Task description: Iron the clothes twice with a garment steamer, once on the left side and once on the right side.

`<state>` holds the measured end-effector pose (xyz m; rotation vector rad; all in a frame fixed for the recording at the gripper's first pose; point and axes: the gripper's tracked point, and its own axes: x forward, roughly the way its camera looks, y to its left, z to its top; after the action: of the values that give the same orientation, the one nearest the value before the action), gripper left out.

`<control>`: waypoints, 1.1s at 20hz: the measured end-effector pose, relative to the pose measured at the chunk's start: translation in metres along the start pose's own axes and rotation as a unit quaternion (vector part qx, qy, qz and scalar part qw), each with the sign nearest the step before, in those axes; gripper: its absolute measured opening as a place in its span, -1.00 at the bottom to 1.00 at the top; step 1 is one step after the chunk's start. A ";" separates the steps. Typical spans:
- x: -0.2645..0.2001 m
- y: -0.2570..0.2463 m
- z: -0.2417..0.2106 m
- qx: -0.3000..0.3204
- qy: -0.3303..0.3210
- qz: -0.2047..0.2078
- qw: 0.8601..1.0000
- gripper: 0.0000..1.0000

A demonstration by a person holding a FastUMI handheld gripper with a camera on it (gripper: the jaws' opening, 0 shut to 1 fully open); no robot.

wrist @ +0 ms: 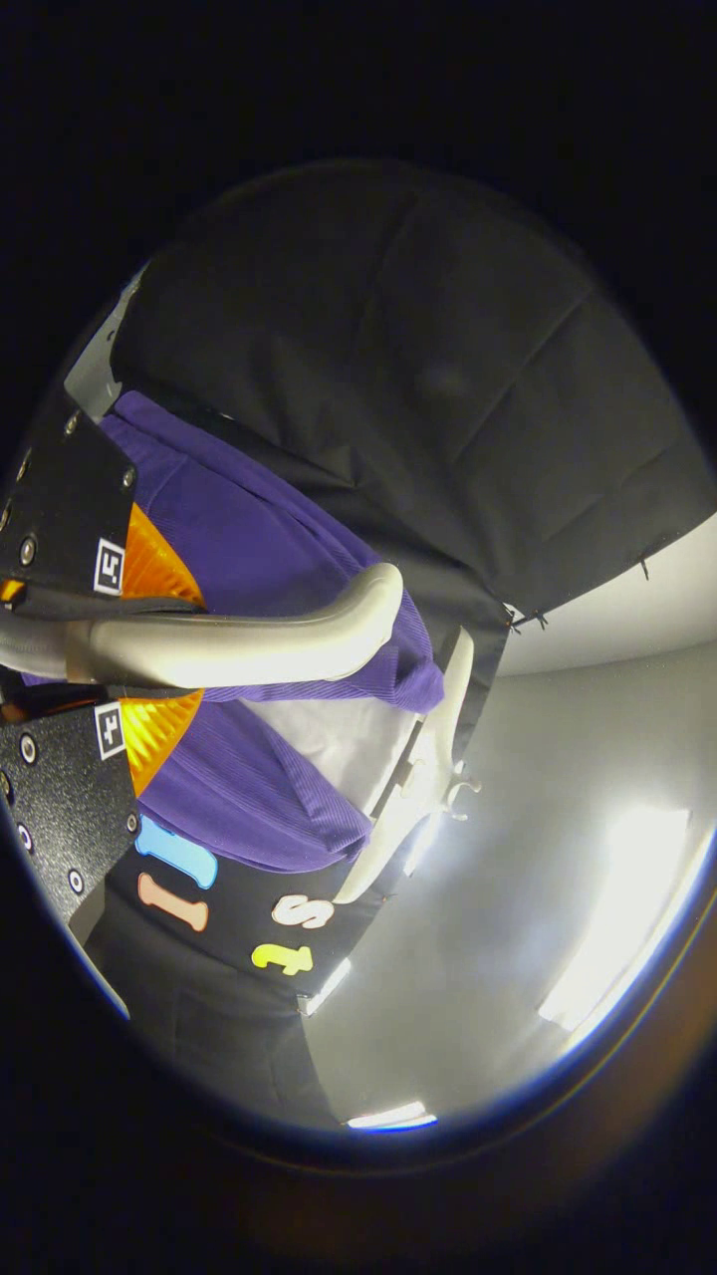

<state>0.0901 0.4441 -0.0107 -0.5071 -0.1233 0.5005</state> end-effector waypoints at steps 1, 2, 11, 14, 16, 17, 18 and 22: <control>-0.002 0.003 -0.010 -0.003 0.008 0.003 1.000 -0.51; -0.005 0.006 -0.018 -0.009 0.012 0.006 1.000 -0.51; -0.032 0.038 -0.080 -0.025 0.071 0.054 0.996 -0.50; -0.040 0.045 -0.096 -0.036 0.085 0.066 0.994 -0.49; -0.049 0.052 -0.111 -0.036 0.095 0.074 0.992 -0.49; -0.051 0.054 -0.115 -0.038 0.099 0.077 0.991 -0.49; -0.054 0.058 -0.122 -0.037 0.106 0.083 0.990 -0.49; -0.069 0.073 -0.148 -0.043 0.132 0.099 0.985 -0.49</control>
<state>0.0331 0.4017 -0.1746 -0.6703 0.1618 0.6198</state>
